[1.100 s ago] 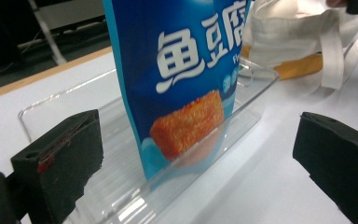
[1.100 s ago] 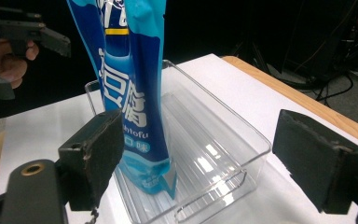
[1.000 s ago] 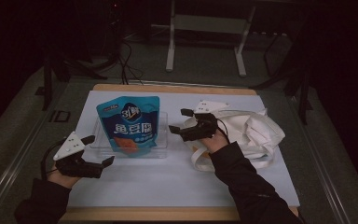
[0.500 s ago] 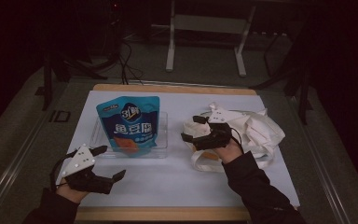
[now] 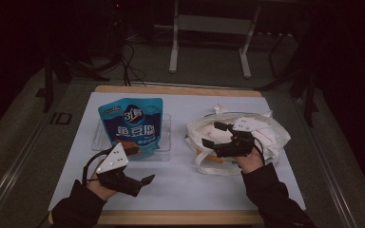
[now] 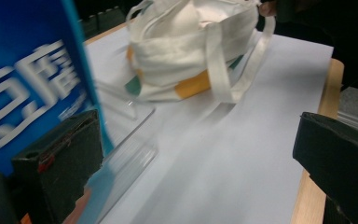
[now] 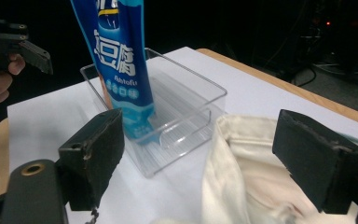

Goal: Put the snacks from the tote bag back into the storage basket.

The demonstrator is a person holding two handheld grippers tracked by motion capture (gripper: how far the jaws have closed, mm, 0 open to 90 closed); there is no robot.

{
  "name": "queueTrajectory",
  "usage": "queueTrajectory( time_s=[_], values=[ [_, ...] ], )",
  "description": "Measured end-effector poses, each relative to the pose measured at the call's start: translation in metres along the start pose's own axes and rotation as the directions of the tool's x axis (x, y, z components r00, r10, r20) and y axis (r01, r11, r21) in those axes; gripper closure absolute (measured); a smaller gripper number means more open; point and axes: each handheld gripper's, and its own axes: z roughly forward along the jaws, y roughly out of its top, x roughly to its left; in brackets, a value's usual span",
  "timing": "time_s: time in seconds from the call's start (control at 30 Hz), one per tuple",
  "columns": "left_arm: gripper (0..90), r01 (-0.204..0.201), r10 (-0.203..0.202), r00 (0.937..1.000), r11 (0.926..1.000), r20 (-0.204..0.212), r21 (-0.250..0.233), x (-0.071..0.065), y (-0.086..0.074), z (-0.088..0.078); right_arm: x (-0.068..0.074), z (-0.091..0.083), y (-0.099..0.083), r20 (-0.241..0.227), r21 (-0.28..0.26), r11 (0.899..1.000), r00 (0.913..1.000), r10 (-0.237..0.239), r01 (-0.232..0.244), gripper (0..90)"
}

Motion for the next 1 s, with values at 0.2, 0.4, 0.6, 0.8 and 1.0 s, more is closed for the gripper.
queueTrajectory(
  time_s=[0.2, 0.4, 0.6, 0.8, 1.0],
  values=[
    [2.0, -0.015, 0.016, 0.9991, 0.9998, 0.039, -0.015, -0.007, 0.009, 0.021, -0.002, -0.019, -0.009, 0.04, -0.01, 1.0, 0.9992, -0.006, 0.006, 16.5],
    [2.0, -0.025, 0.025, 0.9951, 0.9997, 0.096, -0.007, -0.013, 0.011, 0.04, -0.003, -0.034, -0.019, 0.067, -0.026, 1.0, 0.9976, 0.018, -0.016, 16.5],
    [2.0, -0.03, 0.029, 0.9926, 0.9996, 0.118, 0.002, -0.019, 0.009, 0.052, -0.001, -0.046, -0.033, 0.101, -0.017, 1.0, 0.9947, 0.02, -0.018, 16.4],
    [2.0, -0.022, 0.022, 0.9926, 0.9997, 0.119, -0.005, -0.022, -0.001, 0.059, 0.002, -0.058, -0.047, 0.139, -0.024, 1.0, 0.9902, 0.016, -0.013, 15.7],
    [2.0, -0.015, 0.016, 0.9948, 0.9998, 0.1, -0.009, -0.023, -0.006, 0.063, 0.004, -0.063, -0.053, 0.158, -0.017, 1.0, 0.9873, 0.017, -0.015, 15.7]
  ],
)
